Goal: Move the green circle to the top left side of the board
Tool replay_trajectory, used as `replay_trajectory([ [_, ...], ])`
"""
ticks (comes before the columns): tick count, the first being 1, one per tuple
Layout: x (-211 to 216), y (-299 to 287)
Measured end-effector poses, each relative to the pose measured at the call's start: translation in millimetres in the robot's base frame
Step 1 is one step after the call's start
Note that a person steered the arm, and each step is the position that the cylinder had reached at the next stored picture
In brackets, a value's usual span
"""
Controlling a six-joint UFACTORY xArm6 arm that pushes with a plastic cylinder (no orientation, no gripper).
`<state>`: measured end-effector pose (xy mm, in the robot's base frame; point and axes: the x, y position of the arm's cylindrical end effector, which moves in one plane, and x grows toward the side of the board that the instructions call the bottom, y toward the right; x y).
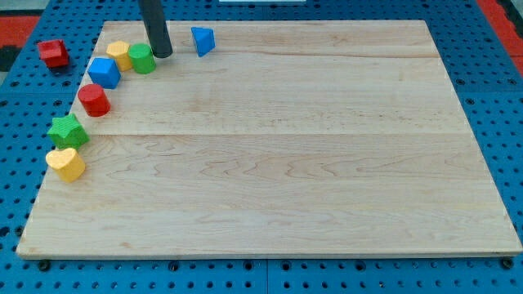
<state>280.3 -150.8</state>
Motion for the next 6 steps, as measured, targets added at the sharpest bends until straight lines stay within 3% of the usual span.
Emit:
replay_trajectory([
  [1,36.4,15.9],
  [2,21.7,-44.6],
  [3,-6.5,-60.8],
  [6,-47.0,-16.4],
])
